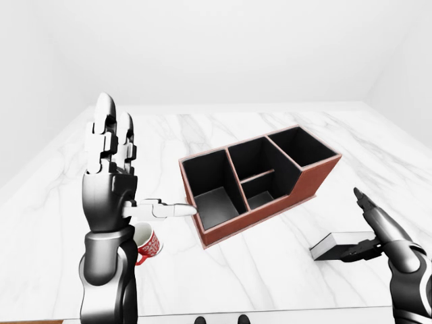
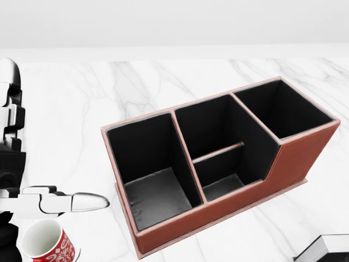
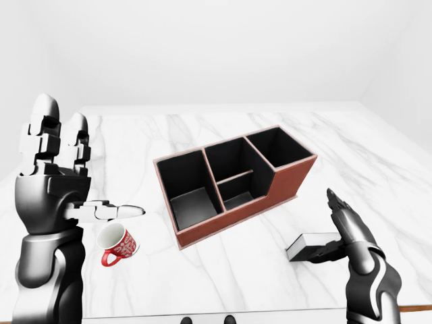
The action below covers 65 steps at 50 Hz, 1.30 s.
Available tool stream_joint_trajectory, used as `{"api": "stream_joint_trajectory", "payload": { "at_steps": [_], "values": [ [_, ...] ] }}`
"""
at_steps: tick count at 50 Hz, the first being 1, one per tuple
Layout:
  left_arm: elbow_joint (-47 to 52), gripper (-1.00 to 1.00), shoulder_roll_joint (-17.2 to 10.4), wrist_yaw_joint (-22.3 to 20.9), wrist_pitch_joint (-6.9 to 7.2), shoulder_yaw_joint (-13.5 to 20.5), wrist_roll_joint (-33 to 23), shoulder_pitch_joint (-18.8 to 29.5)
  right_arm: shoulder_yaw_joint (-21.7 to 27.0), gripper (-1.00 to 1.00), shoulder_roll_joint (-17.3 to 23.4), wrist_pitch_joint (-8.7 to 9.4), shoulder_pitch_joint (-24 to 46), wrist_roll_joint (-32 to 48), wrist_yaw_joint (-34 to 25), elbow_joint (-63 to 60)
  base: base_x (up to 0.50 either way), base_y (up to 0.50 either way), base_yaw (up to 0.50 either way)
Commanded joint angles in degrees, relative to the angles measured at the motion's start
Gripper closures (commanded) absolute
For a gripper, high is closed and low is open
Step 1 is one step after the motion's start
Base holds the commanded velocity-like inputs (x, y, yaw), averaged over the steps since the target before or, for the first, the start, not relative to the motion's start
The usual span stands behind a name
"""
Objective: Pick up the book and place it in the back compartment of the caddy.
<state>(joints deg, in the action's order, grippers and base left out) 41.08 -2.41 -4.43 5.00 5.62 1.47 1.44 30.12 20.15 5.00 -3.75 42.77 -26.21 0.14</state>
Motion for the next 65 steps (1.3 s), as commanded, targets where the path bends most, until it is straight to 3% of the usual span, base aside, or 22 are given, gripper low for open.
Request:
{"api": "stream_joint_trajectory", "payload": {
  "at_steps": [1, 65],
  "values": [
    [-0.1, -1.00, 0.0, 0.0, 0.00, 0.0, -0.1, 0.1, -0.5, -1.00, 0.5, 0.00, 0.1, -0.3, 1.1, 2.1, 0.00, 0.00, 0.00],
    [-0.3, -1.00, 0.0, 0.0, 0.00, 0.0, -0.1, 0.1, -3.2, -1.00, 1.7, 0.00, 0.7, -1.6, 4.9, 10.4, 0.00, 0.00, 0.00]
  ]
}}
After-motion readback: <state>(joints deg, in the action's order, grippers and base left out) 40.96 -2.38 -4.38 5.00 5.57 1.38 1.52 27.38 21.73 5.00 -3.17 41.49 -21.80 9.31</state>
